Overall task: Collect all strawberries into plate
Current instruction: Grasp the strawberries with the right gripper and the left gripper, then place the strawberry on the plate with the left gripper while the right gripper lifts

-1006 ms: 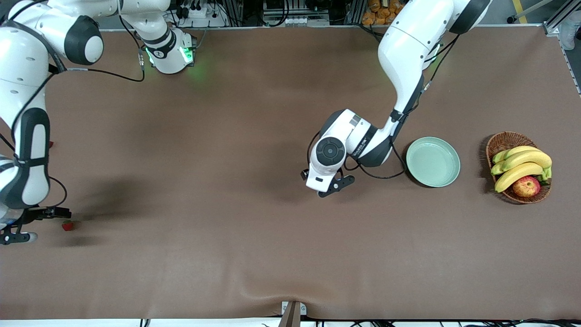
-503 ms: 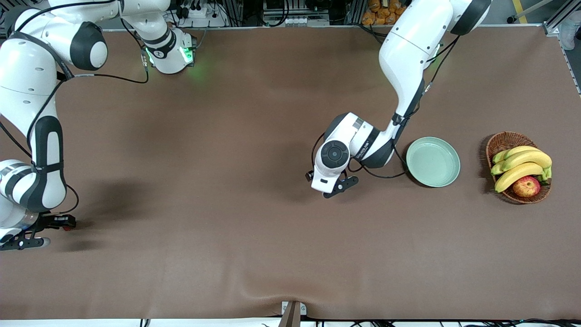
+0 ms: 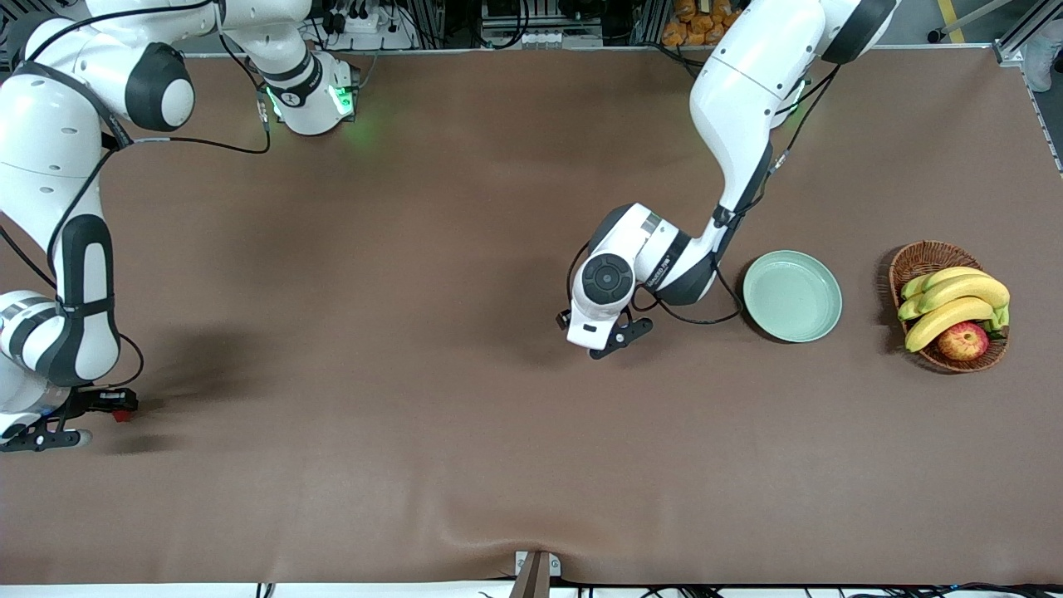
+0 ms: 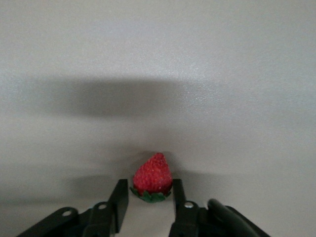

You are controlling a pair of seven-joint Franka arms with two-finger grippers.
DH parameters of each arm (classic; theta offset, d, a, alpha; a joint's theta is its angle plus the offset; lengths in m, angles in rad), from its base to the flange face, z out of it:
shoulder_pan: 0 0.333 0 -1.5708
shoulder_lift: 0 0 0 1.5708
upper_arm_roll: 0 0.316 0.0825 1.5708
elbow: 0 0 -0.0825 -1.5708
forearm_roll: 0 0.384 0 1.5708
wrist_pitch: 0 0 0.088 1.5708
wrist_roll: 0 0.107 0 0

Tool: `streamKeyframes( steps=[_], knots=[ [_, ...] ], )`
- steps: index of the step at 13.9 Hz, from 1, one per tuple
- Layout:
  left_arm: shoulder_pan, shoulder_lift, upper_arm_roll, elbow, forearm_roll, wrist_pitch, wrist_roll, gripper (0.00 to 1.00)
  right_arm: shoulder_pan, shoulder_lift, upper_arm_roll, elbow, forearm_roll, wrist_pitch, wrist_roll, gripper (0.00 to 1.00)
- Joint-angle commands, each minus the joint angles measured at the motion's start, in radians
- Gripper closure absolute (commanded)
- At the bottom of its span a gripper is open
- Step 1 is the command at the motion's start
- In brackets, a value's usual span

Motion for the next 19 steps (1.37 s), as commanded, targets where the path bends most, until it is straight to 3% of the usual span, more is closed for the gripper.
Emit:
streamKeyframes(
  steps=[1,4,5,7,11,15,19],
  knots=[
    [-0.004,-0.006,-0.001,-0.011,0.029,0.017,-0.027,0.00,-0.004,-0.006,0.014,0.001,0.010,-0.002,-0.016,1.00],
    [-0.004,-0.006,-0.001,-0.013,0.029,0.024,-0.024,0.05,0.007,-0.022,0.030,0.006,0.011,-0.042,0.033,1.00],
    [-0.004,-0.006,-0.001,-0.014,0.029,0.027,-0.024,0.12,0.019,-0.034,0.030,0.007,0.011,-0.077,0.074,1.00],
    [-0.004,-0.006,-0.001,-0.014,0.029,0.029,-0.023,0.24,0.067,-0.067,0.028,0.015,0.007,-0.195,0.191,1.00],
    [-0.004,-0.006,-0.001,-0.014,0.029,0.029,-0.023,0.31,0.146,-0.121,0.033,0.016,0.014,-0.374,0.416,1.00],
    [-0.005,-0.005,0.000,-0.014,0.032,0.032,-0.020,0.55,0.237,-0.164,0.030,0.018,0.095,-0.491,0.613,1.00],
    [-0.008,-0.005,-0.001,-0.022,0.081,0.043,-0.014,0.82,0.288,-0.203,0.030,0.018,0.155,-0.516,0.755,1.00]
  ],
)
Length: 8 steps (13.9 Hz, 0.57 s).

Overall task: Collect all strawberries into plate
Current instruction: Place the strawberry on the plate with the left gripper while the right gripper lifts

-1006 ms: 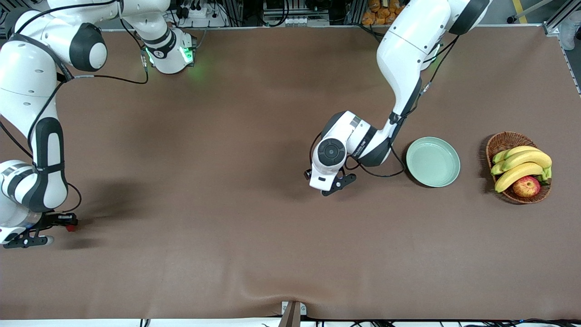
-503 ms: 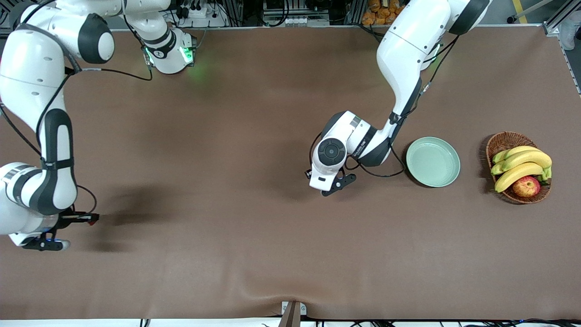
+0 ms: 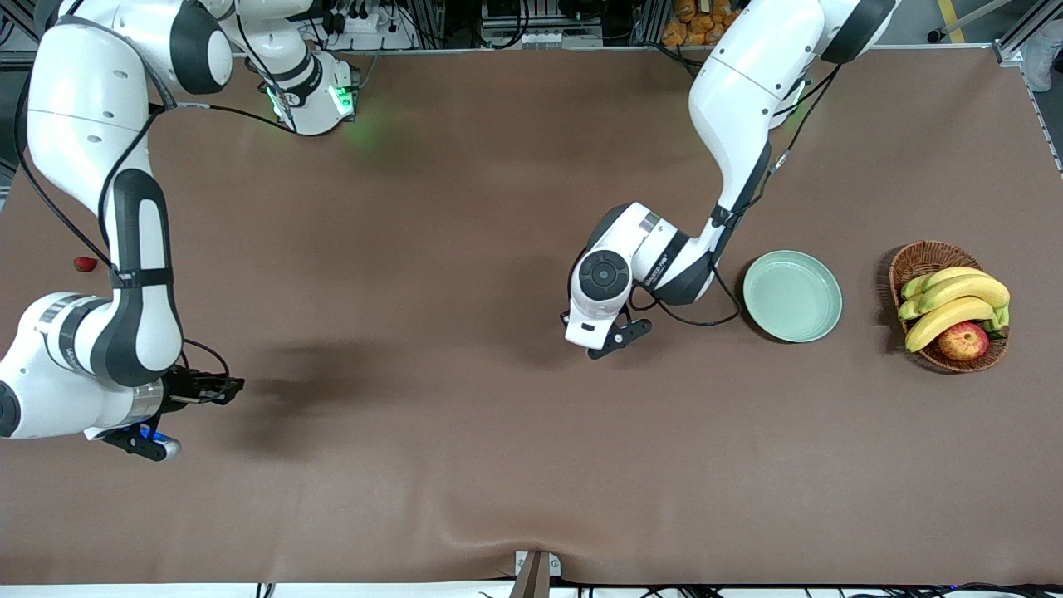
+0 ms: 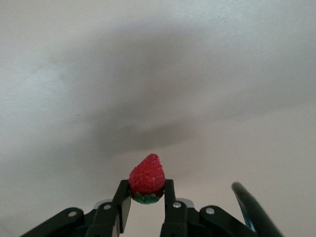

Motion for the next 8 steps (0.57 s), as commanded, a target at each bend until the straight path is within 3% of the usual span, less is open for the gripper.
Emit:
streamKeyframes(
  steps=[1,5,8],
  knots=[
    [-0.007,-0.005,0.001,-0.016,0.032,0.023,-0.009,0.87,0.042,-0.040,-0.004,-0.023,0.029,-0.016,0.111,1.00],
    [0.005,-0.025,0.003,-0.014,0.035,0.010,0.069,0.98,0.115,-0.041,-0.004,-0.023,0.105,-0.016,0.282,1.00],
    [0.065,-0.095,0.003,-0.007,0.035,-0.085,0.234,1.00,0.157,-0.049,-0.002,-0.023,0.143,-0.016,0.387,1.00]
  ],
)
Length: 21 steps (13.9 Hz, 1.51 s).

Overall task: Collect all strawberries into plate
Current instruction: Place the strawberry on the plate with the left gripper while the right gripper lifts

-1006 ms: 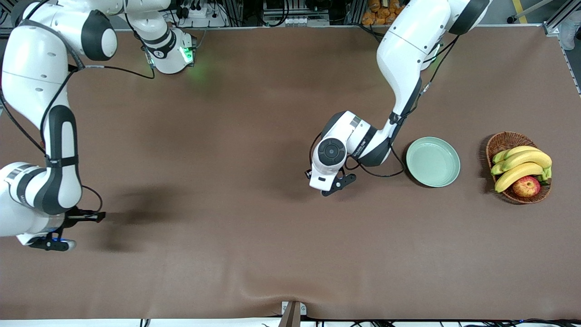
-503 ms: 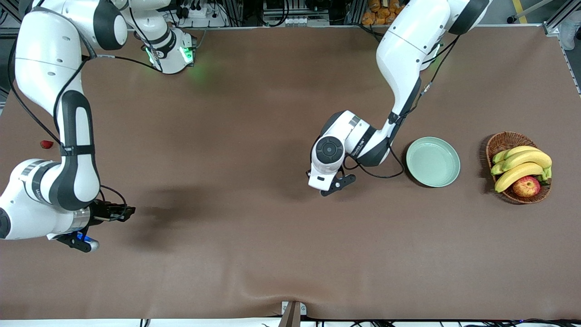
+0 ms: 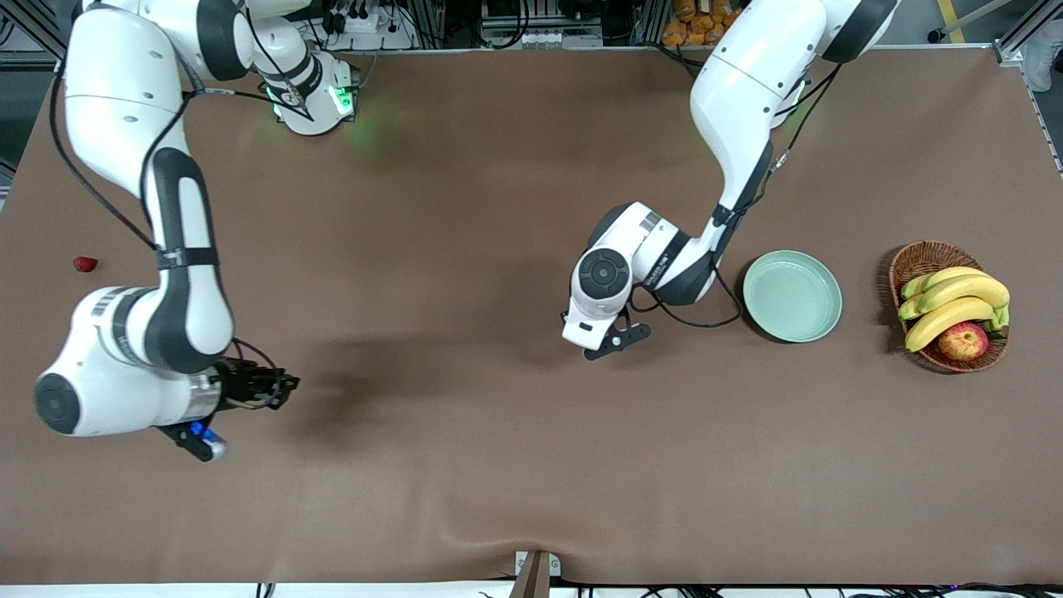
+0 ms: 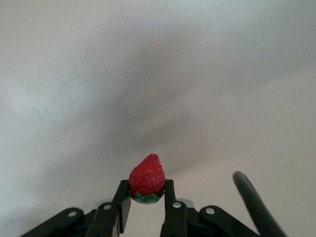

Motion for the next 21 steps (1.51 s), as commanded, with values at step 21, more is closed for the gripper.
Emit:
streamKeyframes(
  steps=[21],
  knots=[
    [0.597,-0.301,-0.012,-0.235,0.013,-0.279,1.106,0.91,0.719,0.068,-0.007,-0.062,0.173,0.579,1.020,1.00]
  ],
)
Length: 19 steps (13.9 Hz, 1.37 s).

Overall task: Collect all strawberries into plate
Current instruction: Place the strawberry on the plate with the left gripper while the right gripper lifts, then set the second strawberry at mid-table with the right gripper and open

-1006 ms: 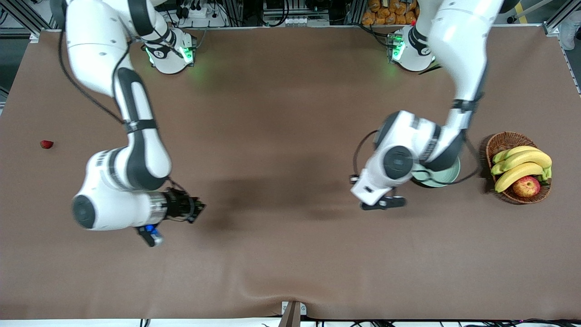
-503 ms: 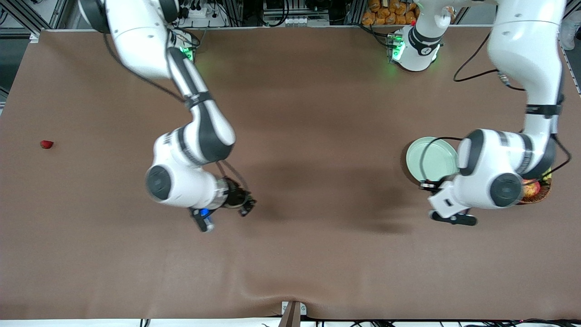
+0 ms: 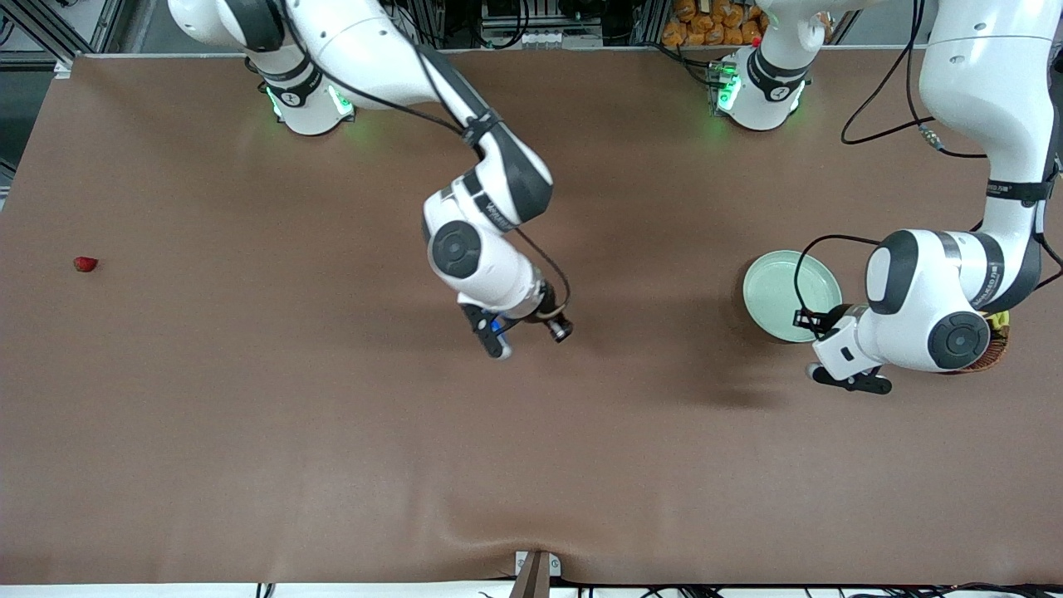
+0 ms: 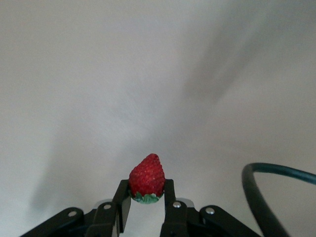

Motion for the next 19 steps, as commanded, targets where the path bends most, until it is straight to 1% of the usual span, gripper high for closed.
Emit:
streamKeyframes(
  steps=[1,4,5,8,10,11,12,13,14,15,17,18,19],
  knots=[
    [0.013,-0.059,-0.005,-0.066,0.008,-0.006,0.006,0.91,0.070,0.024,-0.015,-0.049,0.007,0.061,0.040,1.00],
    [0.018,-0.059,-0.005,-0.068,0.008,-0.006,0.006,0.91,0.124,0.037,-0.015,-0.102,0.007,0.099,0.040,1.00],
    [0.018,-0.058,-0.005,-0.068,0.008,-0.006,0.006,0.91,0.127,0.038,-0.015,-0.112,0.008,0.107,0.040,1.00],
    [0.016,-0.059,-0.007,-0.066,0.008,-0.006,0.006,0.91,0.155,0.061,-0.015,-0.112,0.016,0.187,0.063,1.00],
    [0.016,-0.058,-0.007,-0.066,0.008,-0.006,0.004,0.91,0.166,0.089,-0.015,-0.109,0.018,0.213,0.077,1.00],
    [0.016,-0.058,-0.007,-0.066,0.006,-0.006,0.004,0.90,0.167,0.098,-0.015,-0.108,0.016,0.215,0.077,0.85],
    [0.015,-0.058,-0.007,-0.066,0.005,-0.006,0.003,0.90,0.169,0.100,-0.015,-0.108,0.013,0.215,0.079,0.44],
    [0.013,-0.058,-0.007,-0.066,0.005,-0.006,-0.003,0.90,0.169,0.100,-0.015,-0.106,0.010,0.213,0.079,0.43],
    [0.010,-0.058,-0.007,-0.065,0.005,-0.006,-0.008,0.90,0.169,0.097,-0.015,-0.105,0.010,0.210,0.079,0.26],
    [0.010,-0.058,-0.007,-0.065,0.005,-0.006,-0.013,0.90,0.166,0.092,-0.015,-0.102,0.010,0.204,0.076,0.00],
    [0.010,-0.058,-0.008,-0.065,0.003,-0.006,-0.014,0.90,0.153,0.066,-0.024,-0.094,0.001,0.181,0.068,0.00],
    [0.010,-0.058,-0.008,-0.066,0.003,-0.006,-0.014,0.89,0.146,0.048,-0.038,-0.088,-0.002,0.129,0.065,0.00],
    [0.012,-0.058,-0.008,-0.066,0.003,-0.008,-0.014,0.89,0.129,0.031,-0.065,-0.073,-0.001,0.044,0.063,0.00]
  ],
)
